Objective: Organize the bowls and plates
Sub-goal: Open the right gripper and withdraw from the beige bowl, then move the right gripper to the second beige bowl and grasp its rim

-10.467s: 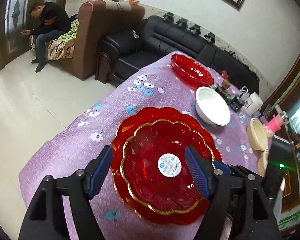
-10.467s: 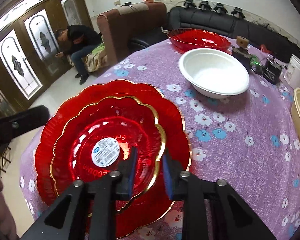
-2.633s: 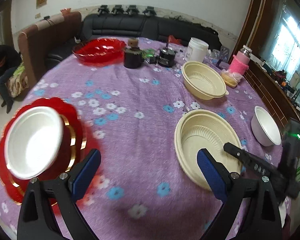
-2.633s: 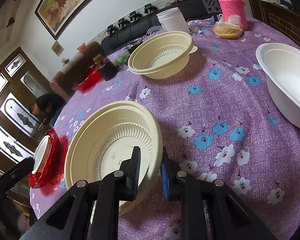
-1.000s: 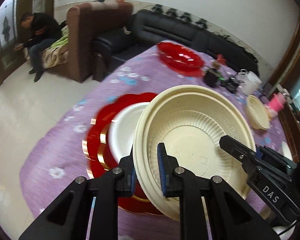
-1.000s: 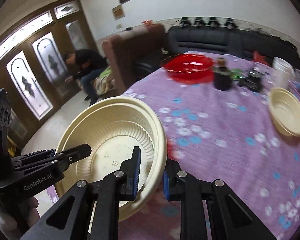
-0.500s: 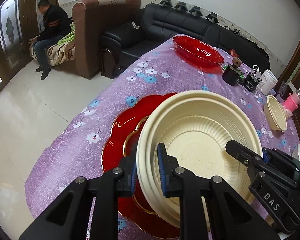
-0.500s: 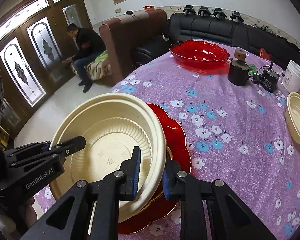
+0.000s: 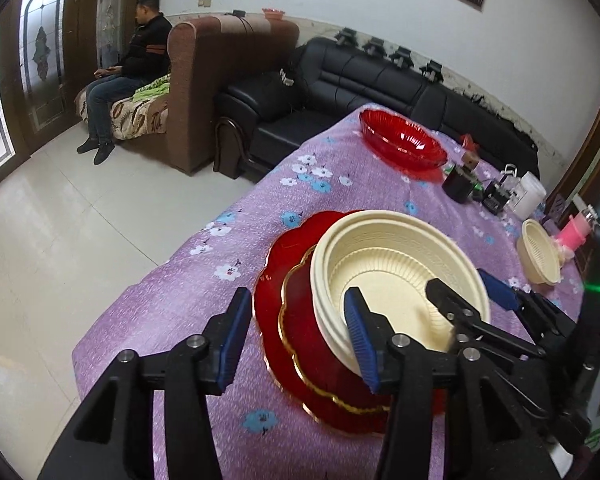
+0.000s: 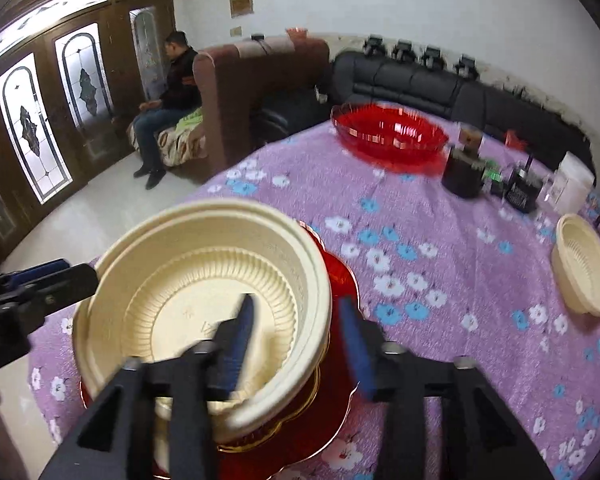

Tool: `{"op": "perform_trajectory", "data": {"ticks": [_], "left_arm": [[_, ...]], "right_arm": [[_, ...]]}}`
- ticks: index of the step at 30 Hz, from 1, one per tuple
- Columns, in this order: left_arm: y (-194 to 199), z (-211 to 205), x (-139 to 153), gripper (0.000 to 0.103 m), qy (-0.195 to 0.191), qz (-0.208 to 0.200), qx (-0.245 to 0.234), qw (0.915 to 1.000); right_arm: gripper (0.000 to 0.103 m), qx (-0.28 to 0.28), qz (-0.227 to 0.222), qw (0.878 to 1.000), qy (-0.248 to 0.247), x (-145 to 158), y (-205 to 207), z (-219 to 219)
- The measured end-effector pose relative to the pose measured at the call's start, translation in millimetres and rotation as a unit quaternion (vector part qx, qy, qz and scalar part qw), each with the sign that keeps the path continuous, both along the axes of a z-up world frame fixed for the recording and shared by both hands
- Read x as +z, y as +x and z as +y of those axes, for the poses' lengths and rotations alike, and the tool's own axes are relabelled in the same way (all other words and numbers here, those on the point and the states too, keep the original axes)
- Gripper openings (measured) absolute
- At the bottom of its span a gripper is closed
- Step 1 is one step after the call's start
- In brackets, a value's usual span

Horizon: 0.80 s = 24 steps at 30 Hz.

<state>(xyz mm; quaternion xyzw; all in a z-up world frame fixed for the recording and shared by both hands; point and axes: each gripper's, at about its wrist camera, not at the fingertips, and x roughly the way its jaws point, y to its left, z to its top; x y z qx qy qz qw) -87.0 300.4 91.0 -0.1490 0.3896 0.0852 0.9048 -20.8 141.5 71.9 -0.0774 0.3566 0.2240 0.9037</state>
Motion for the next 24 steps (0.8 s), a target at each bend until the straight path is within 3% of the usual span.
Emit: {"op": "perform_trajectory", "data": {"ticks": [7,12,17,24], "left_arm": [[-27.6,-1.7,13.0,0.059,-0.003,-0.031,0.014,0.9994],[-46.9,-15.0,27.8,0.078,0.026,-0.064,0.018,0.9974],[-52.1,-38.3,35.4,0.080,0.048,-0.075,0.001,0.9960],[-47.0,-74.6,32.6,0.082,0.063,-0.065,-0.030,0.9955]], "right_arm": [[0.072,-0.008,-0.050,0.999,-0.004,14.5,-14.1,1.1],[0.075,-0.031,-0.065,0.997,0.034,33.3,-28.0,-25.4],[0.085,-0.058,-0.096,0.992,0.051,50.4,-53.3,-67.5],[0.088,-0.102,-0.096,0.989,0.048,50.4,-68.8,-133.3]]}}
